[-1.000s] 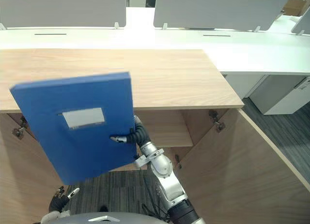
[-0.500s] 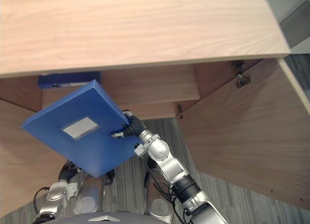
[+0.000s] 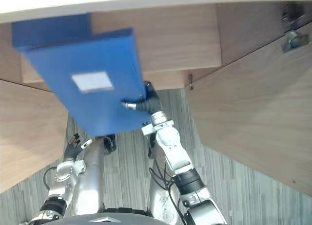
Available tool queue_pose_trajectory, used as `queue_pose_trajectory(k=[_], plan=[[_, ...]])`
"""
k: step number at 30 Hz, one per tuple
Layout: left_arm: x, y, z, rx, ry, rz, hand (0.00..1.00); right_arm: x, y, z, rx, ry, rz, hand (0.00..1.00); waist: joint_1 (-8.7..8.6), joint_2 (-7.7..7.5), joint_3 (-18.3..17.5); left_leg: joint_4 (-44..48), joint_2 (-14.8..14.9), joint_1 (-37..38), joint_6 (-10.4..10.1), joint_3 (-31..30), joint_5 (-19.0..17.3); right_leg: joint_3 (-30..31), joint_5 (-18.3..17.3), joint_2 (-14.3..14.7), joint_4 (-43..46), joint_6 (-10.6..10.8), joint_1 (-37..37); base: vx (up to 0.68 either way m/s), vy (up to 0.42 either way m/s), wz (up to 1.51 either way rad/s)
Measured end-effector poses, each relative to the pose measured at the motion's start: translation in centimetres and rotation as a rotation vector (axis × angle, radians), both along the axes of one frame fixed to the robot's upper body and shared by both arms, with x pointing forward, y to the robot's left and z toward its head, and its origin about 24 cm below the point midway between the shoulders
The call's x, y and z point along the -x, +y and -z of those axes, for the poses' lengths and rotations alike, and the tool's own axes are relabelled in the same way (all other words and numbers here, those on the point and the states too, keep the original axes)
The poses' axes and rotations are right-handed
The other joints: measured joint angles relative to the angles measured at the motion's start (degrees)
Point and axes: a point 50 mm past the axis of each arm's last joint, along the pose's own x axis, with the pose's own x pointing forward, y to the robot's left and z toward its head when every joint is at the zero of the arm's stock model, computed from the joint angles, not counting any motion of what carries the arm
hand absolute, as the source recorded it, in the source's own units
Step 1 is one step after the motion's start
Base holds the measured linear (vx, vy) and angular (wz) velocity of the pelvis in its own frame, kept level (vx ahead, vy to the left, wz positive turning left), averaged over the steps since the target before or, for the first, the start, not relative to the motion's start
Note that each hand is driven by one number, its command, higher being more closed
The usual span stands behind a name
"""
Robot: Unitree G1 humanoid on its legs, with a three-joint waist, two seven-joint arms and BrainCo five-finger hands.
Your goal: Walk over to the cabinet, pick up the folder, carry it to the office cabinet, place the folder inside the office cabinet, then close the office cabinet door
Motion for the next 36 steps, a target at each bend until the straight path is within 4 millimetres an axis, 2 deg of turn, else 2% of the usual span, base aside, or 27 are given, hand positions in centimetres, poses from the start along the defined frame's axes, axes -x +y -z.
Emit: queue_pose_trajectory(k=[4, 8, 18, 26, 32, 36], plan=[[-1.8, 0.0, -2.2, 0.01, -0.105, -0.011, 0.0, -1.2, -1.9, -3.3, -0.163, -0.075, 0.055, 1.0, 0.9, 0.27, 1.7, 3.3, 0.3, -6.0, -0.1, -1.3, -0.6, -0.5, -1.2, 0.0, 3.7, -0.2, -5.7, -0.01, -0.031, 0.06], [-2.6, 0.2, -3.4, 0.017, -0.162, -0.033, 0.0, -2.1, -3.2, -6.0, -0.32, -0.121, 0.068, 1.0, 1.45, 0.21, 3.6, 4.2, 0.4, -8.1, -0.2, -1.8, -0.7, -1.0, -1.9, -0.1, 5.3, -0.6, -7.8, 0.02, -0.039, 0.06], [-3.0, 0.2, -4.3, 0.055, -0.21, -0.063, 0.0, -5.3, -4.2, -10.3, -0.591, -0.121, 0.094, 1.0, 1.86, 0.21, 3.6, 4.0, 0.3, -11.3, -0.5, -2.8, -0.4, -1.9, -1.9, -0.3, 5.0, -0.6, -10.2, 0.03, -0.032, 0.03], [-3.3, 0.1, -4.5, 0.072, -0.219, -0.087, 0.0, -8.1, -4.7, -12.3, -0.745, -0.032, 0.087, 1.0, 2.29, 0.22, 3.6, 2.1, 0.0, -12.1, -0.9, -3.6, 0.7, -3.3, -1.9, -0.6, 3.8, -0.7, -10.7, 0.02, -0.044, 0.06], [-4.1, -0.4, -5.3, 0.099, -0.252, -0.095, 0.0, -9.7, -5.3, -15.2, -0.897, 0.027, 0.066, 1.0, 2.37, 0.3, 3.5, 1.6, -0.2, -14.6, -1.1, -4.7, 1.6, -4.7, -1.6, -0.8, 3.1, -1.0, -12.3, 0.02, -0.034, 0.07], [-4.3, -1.0, -5.3, 0.103, -0.247, -0.088, 0.0, -10.2, -5.0, -17.3, -0.956, 0.053, 0.039, 1.0, 2.06, 0.7, 3.3, -1.6, -0.6, -14.1, -0.8, -4.7, 3.7, -5.7, 0.4, -1.1, 0.3, -1.8, -11.7, 0.01, -0.015, 0.04]])
